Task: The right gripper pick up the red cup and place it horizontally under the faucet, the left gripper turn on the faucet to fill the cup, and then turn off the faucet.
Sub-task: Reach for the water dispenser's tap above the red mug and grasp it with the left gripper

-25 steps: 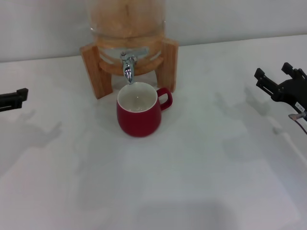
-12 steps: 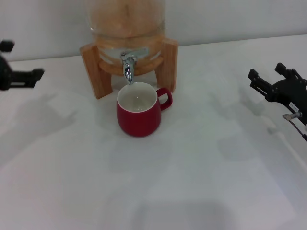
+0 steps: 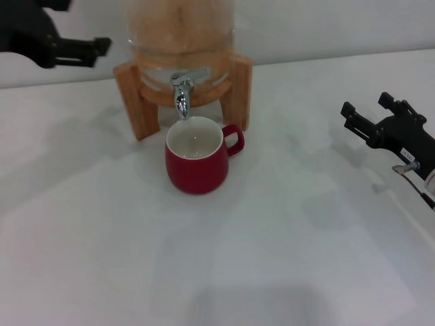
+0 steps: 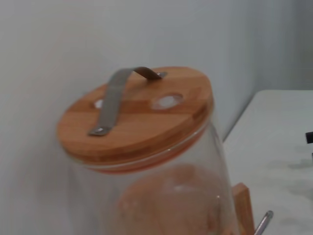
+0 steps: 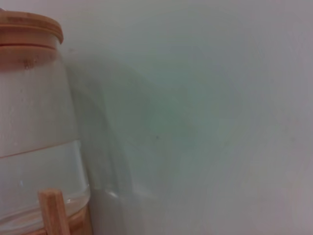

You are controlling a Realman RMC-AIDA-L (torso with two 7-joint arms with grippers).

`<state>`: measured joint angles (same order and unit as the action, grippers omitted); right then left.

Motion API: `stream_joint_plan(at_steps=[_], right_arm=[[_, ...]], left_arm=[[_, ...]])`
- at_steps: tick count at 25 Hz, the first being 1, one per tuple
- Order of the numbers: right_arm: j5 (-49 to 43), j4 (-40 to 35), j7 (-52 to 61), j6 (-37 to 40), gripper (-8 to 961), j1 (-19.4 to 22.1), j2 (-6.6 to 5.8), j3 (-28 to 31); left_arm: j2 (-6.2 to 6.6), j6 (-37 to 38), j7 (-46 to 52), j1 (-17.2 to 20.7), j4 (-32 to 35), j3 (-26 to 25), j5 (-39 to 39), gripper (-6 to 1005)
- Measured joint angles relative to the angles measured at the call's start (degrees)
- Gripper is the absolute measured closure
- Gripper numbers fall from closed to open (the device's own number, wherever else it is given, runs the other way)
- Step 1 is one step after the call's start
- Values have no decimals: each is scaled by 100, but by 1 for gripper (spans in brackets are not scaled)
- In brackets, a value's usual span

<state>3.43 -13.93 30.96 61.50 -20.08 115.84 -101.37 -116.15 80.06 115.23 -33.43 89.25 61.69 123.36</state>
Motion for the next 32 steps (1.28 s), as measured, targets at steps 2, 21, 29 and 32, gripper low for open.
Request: stream_joint_plan(at_steps=[2,21,29,32], right_arm=[[0,2,5,0,79,7,0,-10],[-1,-31,42,15,79,-5,0,-87],[-1,-33,36,24,79,-5,0,-85],[-1,-56,28,19,79,-5,0,-85]], left_arm=[[-7,11,-103,-162,-313,8,20,141],[6,450,-514,-468,-817,351,105,141],[124,474,-997,-764,-1466,292,131,141],[142,446,-1153,-840,-1573,290,131,141]])
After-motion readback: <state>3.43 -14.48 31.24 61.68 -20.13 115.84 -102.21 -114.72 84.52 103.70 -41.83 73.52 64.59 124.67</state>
